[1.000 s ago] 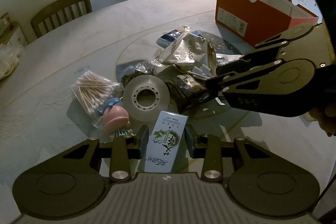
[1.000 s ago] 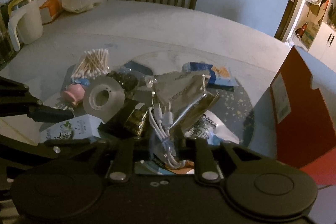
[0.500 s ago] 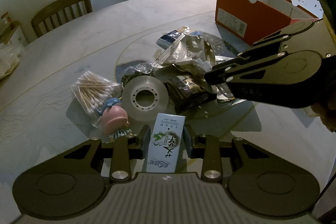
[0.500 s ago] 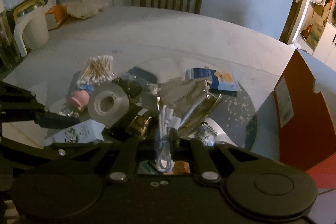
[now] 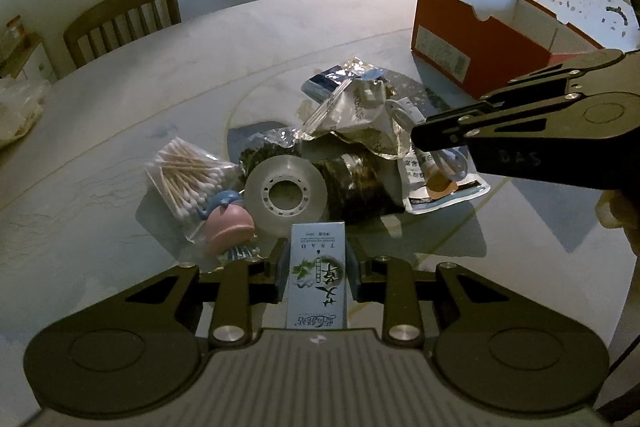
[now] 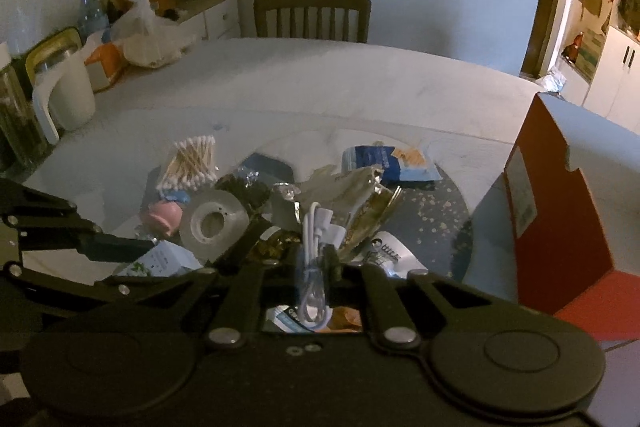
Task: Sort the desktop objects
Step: 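Carry the box and cable with both grippers over the red shoebox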
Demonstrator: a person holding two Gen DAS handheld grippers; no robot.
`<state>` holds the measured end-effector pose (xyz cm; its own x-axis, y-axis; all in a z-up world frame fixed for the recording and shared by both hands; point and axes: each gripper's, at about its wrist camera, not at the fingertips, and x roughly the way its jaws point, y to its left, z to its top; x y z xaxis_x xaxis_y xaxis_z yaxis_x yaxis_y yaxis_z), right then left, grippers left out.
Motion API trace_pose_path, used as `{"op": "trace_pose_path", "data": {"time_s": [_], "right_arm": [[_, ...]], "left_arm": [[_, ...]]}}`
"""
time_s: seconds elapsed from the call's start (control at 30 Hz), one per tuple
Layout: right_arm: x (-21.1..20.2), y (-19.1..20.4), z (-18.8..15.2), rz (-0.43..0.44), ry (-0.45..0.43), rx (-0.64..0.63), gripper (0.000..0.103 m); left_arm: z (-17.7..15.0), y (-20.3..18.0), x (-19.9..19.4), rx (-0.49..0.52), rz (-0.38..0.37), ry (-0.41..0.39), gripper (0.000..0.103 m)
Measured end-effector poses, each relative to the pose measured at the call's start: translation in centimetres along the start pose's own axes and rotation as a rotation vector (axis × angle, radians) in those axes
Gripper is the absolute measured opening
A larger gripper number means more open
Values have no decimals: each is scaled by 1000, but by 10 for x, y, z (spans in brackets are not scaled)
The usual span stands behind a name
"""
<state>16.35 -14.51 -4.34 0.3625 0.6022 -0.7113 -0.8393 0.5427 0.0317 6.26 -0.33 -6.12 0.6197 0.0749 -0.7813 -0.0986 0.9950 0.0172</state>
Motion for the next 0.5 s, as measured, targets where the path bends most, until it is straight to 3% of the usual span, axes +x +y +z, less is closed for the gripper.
{"op": "trace_pose_path", "data": {"time_s": [0.5], "right_arm": [[-44, -21, 9, 24, -48, 89, 8]], "left_arm": [[36, -13, -27, 17, -23, -45, 28]]}}
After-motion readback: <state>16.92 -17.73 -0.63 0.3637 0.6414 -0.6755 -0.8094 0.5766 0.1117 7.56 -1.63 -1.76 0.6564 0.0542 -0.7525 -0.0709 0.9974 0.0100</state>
